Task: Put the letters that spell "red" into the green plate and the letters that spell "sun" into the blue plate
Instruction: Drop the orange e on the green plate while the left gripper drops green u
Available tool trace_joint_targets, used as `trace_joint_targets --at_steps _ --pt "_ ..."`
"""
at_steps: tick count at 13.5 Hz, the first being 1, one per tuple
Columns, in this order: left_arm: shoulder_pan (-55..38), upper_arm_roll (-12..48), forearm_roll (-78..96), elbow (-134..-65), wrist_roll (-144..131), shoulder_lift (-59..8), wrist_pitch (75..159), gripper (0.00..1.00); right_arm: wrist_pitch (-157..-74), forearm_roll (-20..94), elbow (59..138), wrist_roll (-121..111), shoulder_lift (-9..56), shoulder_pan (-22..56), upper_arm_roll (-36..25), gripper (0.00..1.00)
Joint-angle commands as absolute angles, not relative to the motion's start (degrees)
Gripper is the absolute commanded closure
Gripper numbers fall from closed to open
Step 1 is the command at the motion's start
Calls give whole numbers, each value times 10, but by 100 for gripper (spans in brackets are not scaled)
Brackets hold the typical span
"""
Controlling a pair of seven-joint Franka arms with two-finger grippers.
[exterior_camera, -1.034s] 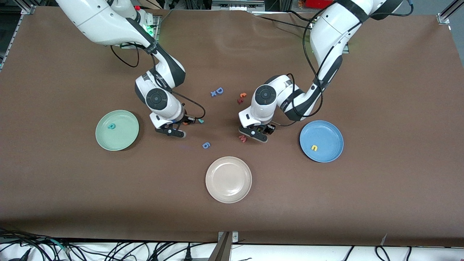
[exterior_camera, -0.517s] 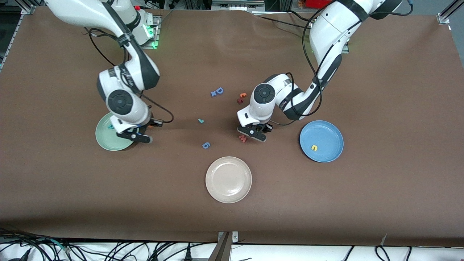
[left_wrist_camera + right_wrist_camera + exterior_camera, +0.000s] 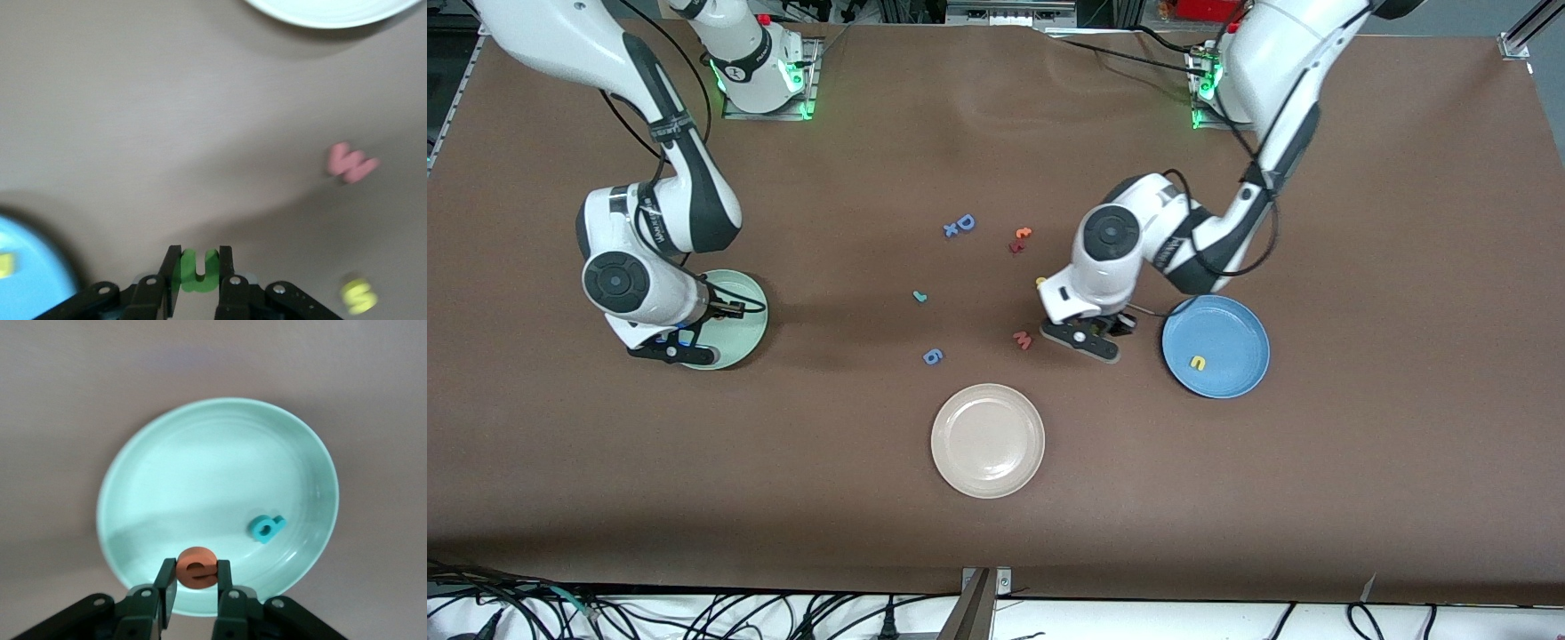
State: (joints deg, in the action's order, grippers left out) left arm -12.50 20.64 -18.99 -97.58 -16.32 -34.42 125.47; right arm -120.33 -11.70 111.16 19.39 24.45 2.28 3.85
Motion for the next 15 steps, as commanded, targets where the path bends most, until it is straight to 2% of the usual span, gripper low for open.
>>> trace_joint_targets --at_steps 1,2,3,4,7,9,13,14,15 --pt "-66 218 -171 -991 -42 -316 1199 92 -1233 -115 1126 178 257 9 40 77" --pt "-50 218 -171 -992 -10 -312 1184 92 -1241 -114 1127 178 260 8 40 66" --pt "-34 217 -171 -994 18 -306 1173 92 -1242 -114 1128 178 260 7 40 41" --pt "-19 217 -171 -995 37 -307 1155 92 -1242 -114 1128 178 260 7 40 31" --pt "18 217 -178 -1020 75 -310 1148 90 -1242 -109 1127 178 259 6 41 15" --pt "29 217 -178 -1042 75 -309 1160 88 -1232 -88 1123 186 243 8 49 14" --pt "55 216 -181 -1117 77 -304 1261 85 -1224 -56 1120 266 222 9 114 14" --pt "59 216 -185 -1128 77 -304 1278 82 -1224 -56 1119 308 221 9 138 14" --pt "60 217 -198 -1135 76 -304 1289 75 -1224 -57 1116 356 221 9 168 14"
